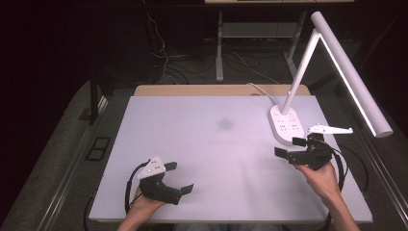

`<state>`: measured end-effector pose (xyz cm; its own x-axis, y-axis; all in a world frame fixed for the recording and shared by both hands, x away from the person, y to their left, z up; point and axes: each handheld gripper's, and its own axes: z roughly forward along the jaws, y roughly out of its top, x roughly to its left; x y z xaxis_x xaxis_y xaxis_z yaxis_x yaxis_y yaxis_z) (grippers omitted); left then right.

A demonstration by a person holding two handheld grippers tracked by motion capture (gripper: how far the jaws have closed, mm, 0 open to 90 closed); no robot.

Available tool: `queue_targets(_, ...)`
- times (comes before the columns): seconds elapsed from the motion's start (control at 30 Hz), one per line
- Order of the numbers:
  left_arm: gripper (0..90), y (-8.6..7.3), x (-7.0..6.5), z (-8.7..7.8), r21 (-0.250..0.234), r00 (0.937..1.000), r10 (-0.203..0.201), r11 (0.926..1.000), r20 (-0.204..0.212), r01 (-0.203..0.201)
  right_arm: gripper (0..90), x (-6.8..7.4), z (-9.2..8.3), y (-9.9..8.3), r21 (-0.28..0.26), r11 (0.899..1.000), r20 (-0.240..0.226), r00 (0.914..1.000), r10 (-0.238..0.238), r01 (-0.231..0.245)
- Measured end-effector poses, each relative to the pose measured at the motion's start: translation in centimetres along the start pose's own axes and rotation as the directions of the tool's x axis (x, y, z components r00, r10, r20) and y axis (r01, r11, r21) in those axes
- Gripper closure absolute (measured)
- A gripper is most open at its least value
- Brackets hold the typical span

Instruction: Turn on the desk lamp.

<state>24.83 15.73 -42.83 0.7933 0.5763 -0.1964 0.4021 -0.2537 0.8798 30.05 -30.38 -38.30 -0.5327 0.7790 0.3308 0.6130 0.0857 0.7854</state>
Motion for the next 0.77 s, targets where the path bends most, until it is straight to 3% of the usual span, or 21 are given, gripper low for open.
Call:
queue_targets(0.37, 0.4, 0.0, 0.0, 0.0, 0.004, 1.0000, 0.002, 1.0000, 0.002, -0.002, 0.4, 1.6, 0.1, -3.0, 0.004, 0.999, -0.037, 0.9986, -0.037, 0.038)
queue_targets(0.77, 0.4, 0.0, 0.0, 0.0, 0.011, 1.0000, 0.007, 0.9999, 0.003, -0.007, 0.4, 2.6, -0.1, -6.3, 0.030, 0.997, -0.025, 0.9972, -0.071, 0.072)
